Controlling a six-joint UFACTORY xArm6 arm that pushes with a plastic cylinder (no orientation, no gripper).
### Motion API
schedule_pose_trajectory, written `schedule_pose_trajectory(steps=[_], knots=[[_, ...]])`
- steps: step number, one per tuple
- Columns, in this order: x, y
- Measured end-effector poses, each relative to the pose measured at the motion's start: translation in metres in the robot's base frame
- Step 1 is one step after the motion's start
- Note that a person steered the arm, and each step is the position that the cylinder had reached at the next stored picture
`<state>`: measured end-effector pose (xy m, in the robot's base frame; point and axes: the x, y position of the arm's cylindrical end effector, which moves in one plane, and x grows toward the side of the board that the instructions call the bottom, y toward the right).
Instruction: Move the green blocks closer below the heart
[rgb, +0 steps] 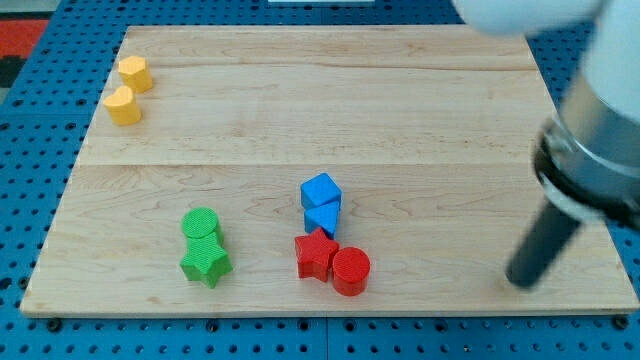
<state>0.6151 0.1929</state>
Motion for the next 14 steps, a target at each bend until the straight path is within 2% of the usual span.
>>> schedule_pose_trajectory(steps=[2, 4, 5, 6, 7, 8, 9, 12, 13, 14], knots=[[0.004, -0.009], [-0.010, -0.067], [-0.011, -0.134], [0.004, -0.139], [0.003, -0.190], [0.002, -0.287], [-0.036, -0.308], [-0.144, -0.296], [-0.157, -0.351], [-0.172, -0.373]])
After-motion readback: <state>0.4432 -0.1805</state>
